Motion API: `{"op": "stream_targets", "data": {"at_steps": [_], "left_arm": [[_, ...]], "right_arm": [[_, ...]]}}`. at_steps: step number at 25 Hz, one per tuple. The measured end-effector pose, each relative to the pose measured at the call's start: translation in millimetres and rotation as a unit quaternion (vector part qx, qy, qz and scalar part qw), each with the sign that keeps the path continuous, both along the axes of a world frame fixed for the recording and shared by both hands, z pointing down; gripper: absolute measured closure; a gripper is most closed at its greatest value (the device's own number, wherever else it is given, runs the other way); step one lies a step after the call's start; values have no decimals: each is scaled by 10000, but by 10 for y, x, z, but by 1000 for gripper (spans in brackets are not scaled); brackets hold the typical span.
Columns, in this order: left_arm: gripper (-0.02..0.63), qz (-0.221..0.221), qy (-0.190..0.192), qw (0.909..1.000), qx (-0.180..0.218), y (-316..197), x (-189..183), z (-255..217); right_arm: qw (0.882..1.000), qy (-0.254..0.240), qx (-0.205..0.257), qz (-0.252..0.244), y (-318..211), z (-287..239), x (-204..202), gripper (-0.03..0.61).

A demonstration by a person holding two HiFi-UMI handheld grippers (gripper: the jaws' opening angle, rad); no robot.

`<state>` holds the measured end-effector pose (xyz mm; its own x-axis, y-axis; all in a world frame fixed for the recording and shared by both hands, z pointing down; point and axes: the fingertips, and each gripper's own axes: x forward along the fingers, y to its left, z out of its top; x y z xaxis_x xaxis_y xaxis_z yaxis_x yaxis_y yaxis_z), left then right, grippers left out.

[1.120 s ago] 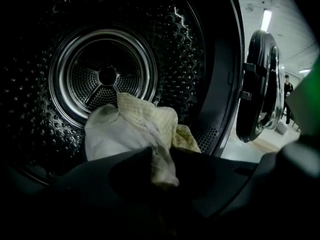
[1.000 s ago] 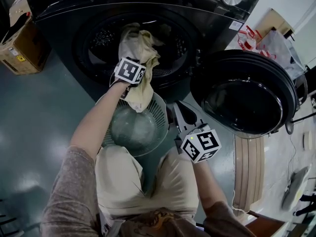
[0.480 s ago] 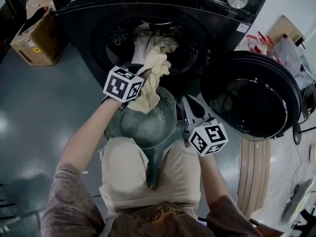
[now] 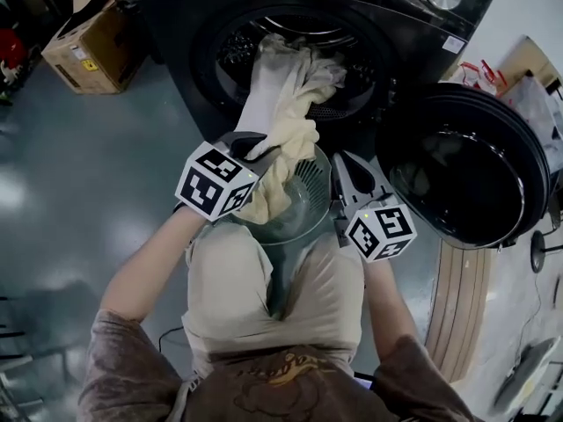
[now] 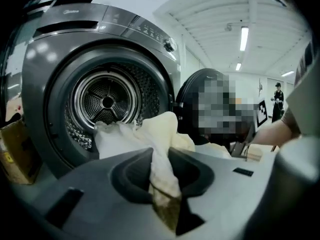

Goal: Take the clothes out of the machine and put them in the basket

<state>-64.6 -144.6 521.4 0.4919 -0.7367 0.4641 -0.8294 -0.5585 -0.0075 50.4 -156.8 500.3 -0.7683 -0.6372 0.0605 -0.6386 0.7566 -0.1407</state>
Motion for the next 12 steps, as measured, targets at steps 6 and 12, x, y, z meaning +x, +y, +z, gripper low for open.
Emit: {"op": "stream_targets", "data": {"at_steps": [6, 12], "left_arm": [[471, 121, -159, 9995, -260, 178, -81, 118], [432, 257, -254, 9979, -529, 228, -117, 203]], "right_arm": [[10000, -8, 8, -62, 40, -8, -59, 581], [10000, -16, -6, -46, 86, 7, -70, 580]]}}
